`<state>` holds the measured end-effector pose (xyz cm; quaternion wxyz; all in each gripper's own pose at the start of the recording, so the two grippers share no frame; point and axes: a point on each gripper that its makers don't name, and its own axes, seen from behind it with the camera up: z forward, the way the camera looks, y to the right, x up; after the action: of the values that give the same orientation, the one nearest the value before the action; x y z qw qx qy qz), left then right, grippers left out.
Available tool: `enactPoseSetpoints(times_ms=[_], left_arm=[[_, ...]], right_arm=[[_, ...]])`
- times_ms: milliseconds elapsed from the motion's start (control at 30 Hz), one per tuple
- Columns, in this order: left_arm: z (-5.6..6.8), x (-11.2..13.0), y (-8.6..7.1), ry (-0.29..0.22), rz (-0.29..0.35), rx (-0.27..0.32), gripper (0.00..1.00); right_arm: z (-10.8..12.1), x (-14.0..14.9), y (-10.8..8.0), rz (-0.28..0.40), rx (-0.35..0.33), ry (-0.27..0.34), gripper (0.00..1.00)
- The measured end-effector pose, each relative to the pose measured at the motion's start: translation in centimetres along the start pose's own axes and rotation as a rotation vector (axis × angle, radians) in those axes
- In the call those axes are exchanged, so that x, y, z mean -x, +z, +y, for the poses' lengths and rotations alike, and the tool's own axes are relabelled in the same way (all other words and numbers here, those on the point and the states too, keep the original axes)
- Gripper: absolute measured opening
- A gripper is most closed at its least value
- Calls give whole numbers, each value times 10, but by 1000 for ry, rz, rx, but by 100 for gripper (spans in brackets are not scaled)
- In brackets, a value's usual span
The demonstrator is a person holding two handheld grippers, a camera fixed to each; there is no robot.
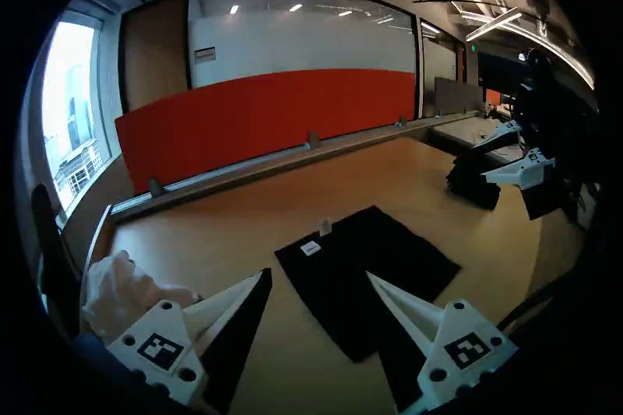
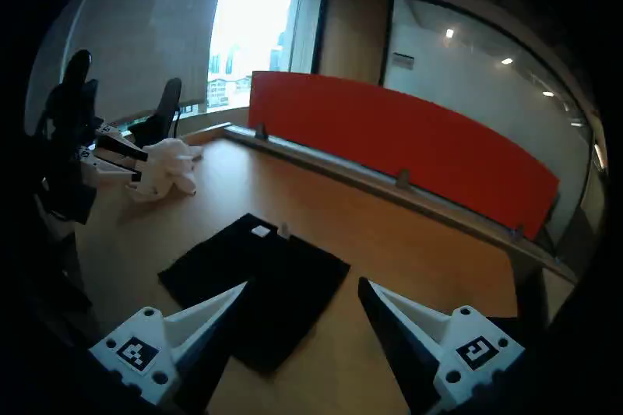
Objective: Fold towel
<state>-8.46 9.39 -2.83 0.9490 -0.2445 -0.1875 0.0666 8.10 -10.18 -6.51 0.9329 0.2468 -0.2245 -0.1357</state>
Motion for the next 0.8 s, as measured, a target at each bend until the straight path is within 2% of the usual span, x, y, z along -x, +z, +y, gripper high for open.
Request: enactPoseSetpoints(times_ms=[300,800], left_arm=[[17,51,21,-8,-83,36,78],[41,125,49,23,-210,102,78]], right_arm=[[-16,37,17,-56,-36,-10,100],[-38,116,49,-176,-90,-33,100]])
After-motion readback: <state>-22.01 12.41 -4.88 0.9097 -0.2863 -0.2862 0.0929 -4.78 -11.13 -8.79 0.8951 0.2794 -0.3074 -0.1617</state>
